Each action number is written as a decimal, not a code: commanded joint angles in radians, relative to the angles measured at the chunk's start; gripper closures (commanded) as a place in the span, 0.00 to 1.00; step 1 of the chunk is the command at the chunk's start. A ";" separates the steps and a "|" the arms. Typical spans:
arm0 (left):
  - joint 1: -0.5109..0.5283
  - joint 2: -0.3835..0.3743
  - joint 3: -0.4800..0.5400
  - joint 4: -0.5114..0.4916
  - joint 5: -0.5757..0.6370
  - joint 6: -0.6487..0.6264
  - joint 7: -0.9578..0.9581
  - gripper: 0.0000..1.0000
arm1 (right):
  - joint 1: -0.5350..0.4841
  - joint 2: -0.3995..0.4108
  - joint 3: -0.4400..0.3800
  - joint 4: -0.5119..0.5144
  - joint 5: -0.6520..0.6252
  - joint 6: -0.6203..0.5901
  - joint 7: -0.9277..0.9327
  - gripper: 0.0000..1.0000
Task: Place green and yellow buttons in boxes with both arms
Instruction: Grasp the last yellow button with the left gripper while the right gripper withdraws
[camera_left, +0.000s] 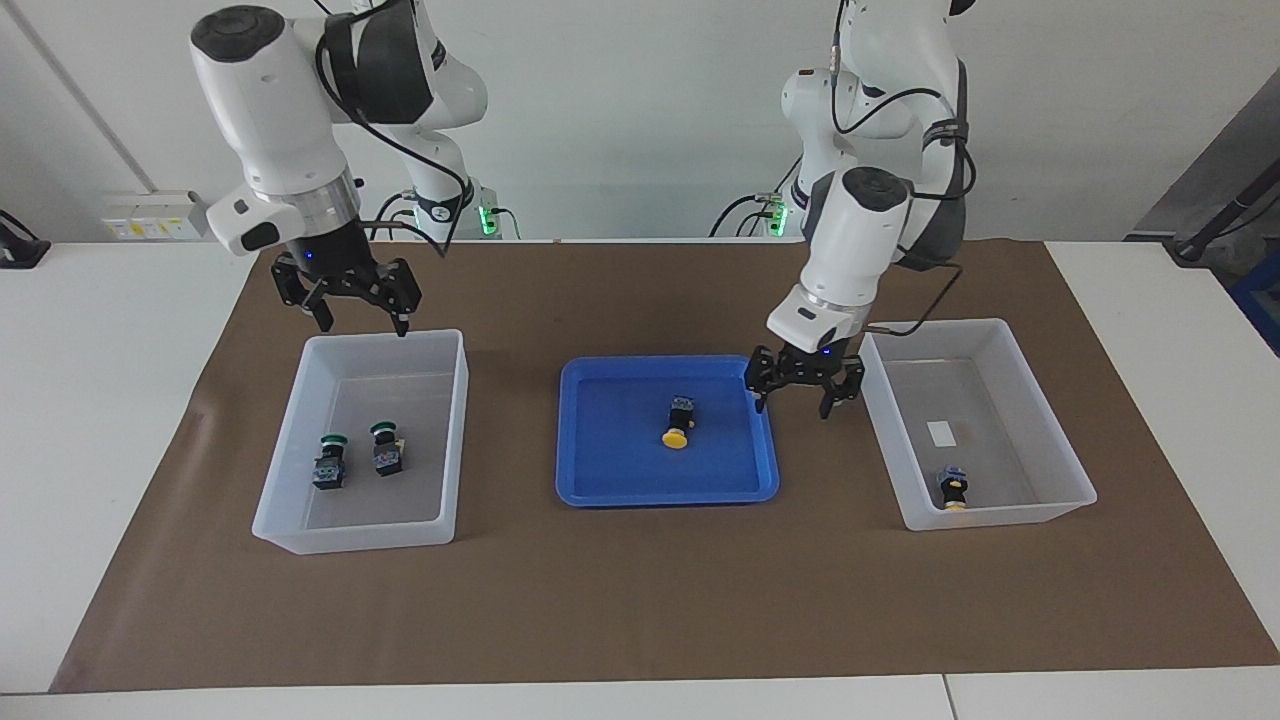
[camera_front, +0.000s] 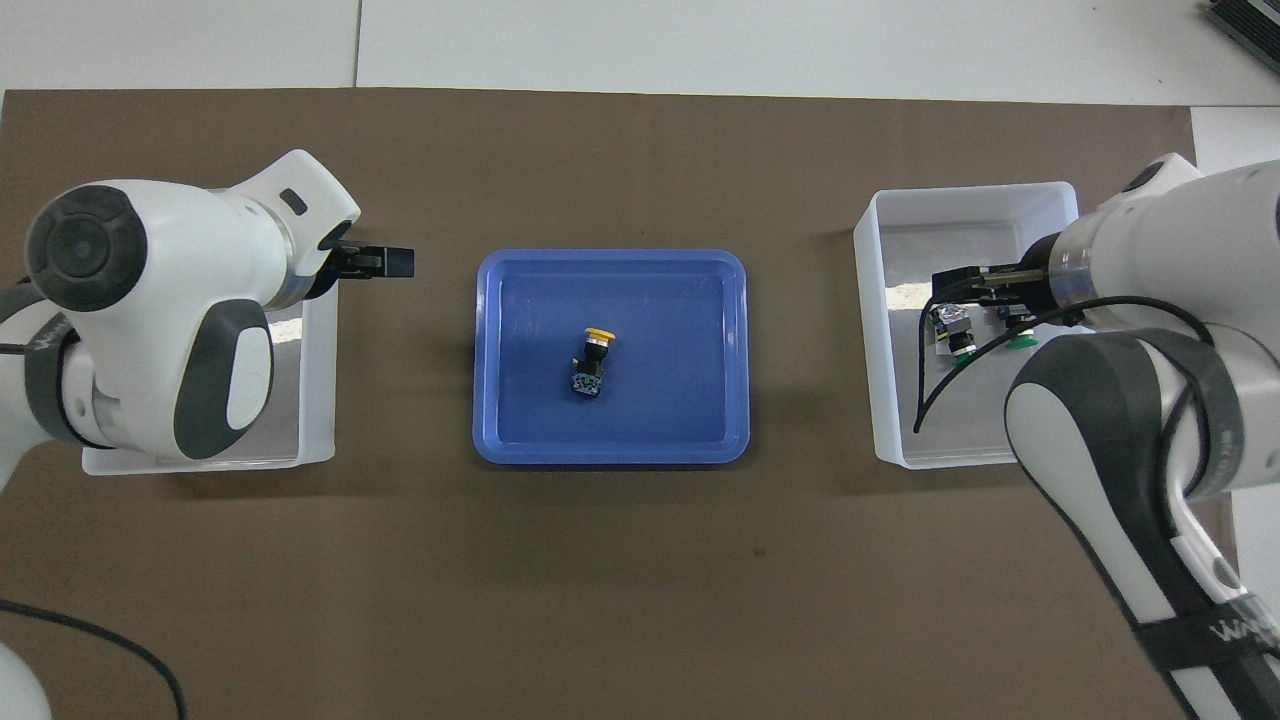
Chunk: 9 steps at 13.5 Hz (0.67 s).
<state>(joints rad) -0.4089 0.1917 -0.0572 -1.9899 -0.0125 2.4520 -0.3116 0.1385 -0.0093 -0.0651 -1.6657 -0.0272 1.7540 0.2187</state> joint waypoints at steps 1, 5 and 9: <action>-0.099 0.040 0.017 -0.065 0.014 0.079 -0.053 0.00 | -0.065 0.017 0.002 0.098 0.013 -0.114 -0.042 0.00; -0.176 0.135 0.019 -0.073 0.014 0.189 -0.170 0.00 | -0.155 -0.023 -0.001 0.066 0.018 -0.197 -0.113 0.00; -0.191 0.140 0.019 -0.064 0.014 0.205 -0.188 0.79 | -0.157 -0.023 0.002 0.109 0.016 -0.197 -0.110 0.00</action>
<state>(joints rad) -0.5812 0.3403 -0.0560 -2.0508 -0.0125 2.6362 -0.4703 -0.0092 -0.0194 -0.0716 -1.5756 -0.0261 1.5680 0.1196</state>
